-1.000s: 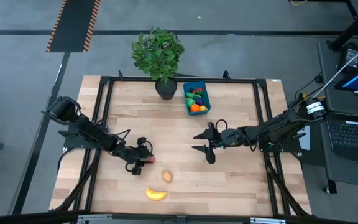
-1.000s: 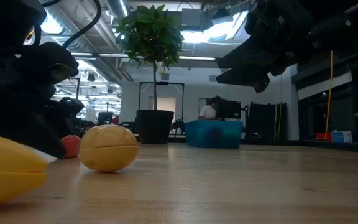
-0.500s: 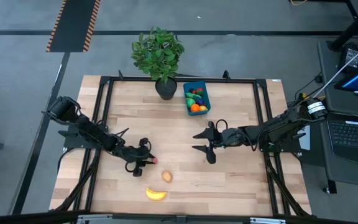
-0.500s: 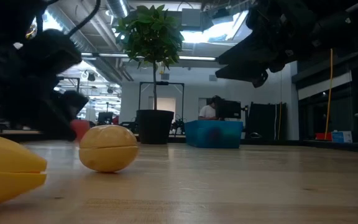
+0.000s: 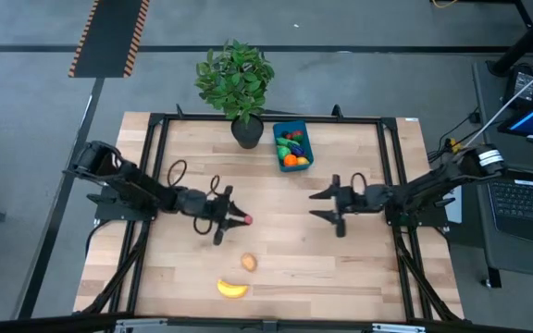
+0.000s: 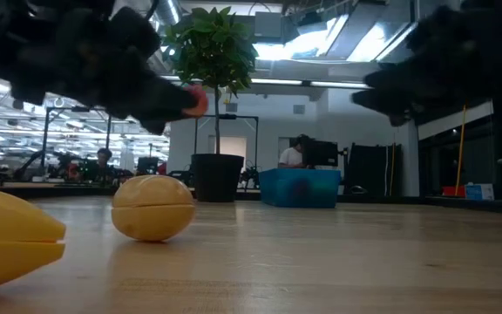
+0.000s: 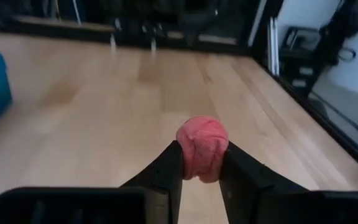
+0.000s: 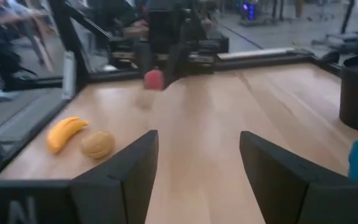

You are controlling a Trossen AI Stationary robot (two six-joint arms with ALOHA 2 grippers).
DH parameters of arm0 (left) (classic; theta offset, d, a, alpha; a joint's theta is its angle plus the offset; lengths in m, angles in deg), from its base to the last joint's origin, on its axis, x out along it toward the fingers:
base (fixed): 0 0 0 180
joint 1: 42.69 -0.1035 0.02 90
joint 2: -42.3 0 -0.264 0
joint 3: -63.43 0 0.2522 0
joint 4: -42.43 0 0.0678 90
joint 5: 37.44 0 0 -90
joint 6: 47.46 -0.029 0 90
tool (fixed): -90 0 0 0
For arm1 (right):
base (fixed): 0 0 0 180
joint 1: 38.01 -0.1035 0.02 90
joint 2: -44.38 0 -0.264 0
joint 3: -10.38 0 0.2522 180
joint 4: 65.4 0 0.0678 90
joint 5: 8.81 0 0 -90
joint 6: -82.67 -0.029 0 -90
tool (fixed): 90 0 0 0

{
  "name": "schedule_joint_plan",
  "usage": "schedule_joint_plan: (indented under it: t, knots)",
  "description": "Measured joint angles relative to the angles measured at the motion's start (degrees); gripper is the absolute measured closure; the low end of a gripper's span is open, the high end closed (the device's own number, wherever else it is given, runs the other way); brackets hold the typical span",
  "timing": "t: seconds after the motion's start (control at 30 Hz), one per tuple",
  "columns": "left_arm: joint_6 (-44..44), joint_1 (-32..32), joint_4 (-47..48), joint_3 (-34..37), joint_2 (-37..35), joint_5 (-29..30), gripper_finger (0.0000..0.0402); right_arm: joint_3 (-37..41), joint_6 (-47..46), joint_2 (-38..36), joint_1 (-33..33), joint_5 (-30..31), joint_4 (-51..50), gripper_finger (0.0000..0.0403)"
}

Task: Pick and placing Produce into tupperware
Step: Put the peach into the blue bin

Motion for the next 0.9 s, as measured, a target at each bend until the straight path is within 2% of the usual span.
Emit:
schedule_joint_plan:
  t: [0.13,0.2,0.3,0.4,0.6,0.8,0.9]
  knots:
    - [-2.4,-3.6,-1.4,-1.5,0.0,-0.8,0.0325,6.5,-0.4,-3.3,-0.1,-2.6,5.9,0.0176]
    - [-5.2,-4.8,-1.6,-3.5,0.5,-3.2,0.0334,8.4,-1.6,-4.4,-0.1,-3.0,7.1,0.0176]
    - [-9.7,-6.0,-1.4,-8.1,3.4,-7.8,0.0339,9.3,-4.0,-5.8,-0.1,-3.3,6.1,0.0176]
    - [-12.3,-7.4,-1.7,-13.4,8.3,-9.9,0.0333,9.3,-5.2,-6.6,-0.9,-6.4,6.0,0.0176]
    - [-12.0,-10.8,-2.2,-19.5,14.8,-9.7,0.0316,9.3,-5.5,-8.7,-3.7,-7.9,5.9,0.0176]
    - [-12.1,-11.2,-5.6,-22.4,15.3,-10.0,0.0338,9.3,-1.9,-10.7,-3.7,-7.8,5.9,0.0176]
    - [-13.0,-10.8,-5.5,-24.5,15.4,-7.1,0.0335,9.3,-1.5,-10.7,-3.5,-7.6,5.8,0.0176]
